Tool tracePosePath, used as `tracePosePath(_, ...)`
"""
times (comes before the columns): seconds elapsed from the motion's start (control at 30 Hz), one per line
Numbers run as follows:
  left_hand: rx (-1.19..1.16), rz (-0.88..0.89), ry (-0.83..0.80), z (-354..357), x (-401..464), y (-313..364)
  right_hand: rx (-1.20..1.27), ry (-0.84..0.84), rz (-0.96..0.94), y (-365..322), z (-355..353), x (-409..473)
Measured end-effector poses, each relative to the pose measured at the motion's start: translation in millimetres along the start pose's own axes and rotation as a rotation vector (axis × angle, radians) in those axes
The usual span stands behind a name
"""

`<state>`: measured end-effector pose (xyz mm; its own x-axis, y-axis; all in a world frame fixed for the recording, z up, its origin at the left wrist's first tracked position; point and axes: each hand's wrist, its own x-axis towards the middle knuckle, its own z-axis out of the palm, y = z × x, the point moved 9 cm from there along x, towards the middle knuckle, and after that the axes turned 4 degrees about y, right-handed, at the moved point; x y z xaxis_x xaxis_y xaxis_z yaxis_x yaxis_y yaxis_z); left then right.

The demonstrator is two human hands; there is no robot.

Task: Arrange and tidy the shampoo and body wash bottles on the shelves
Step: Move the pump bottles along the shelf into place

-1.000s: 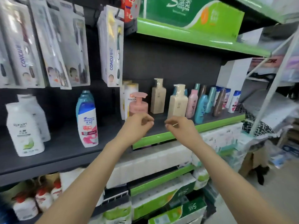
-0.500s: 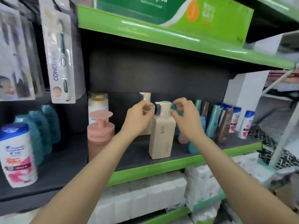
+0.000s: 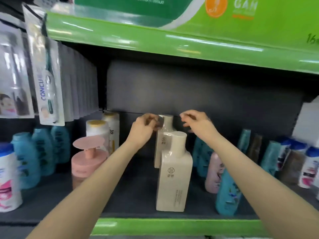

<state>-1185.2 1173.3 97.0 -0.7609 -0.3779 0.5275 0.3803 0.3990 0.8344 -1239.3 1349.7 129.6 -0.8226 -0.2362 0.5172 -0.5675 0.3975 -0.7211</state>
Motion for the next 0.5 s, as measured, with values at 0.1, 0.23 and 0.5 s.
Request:
tracePosePath(0.1,0.217,-0.014,0.019,11.5,28.3,-10.7,-0.032,-0.068,0.005,10.8,18.5,30.1)
tracePosePath(0.23,0.289,-0.039,-0.08,32.1,51.6,-26.1,-0.102,-0.149,0.007,28.0,43.4,54.3)
tracePosePath(0.5,0.194,-0.102,-0.108,48.4,73.7,-44.4,-0.084,-0.166,0.038,51.3,69.0,78.9)
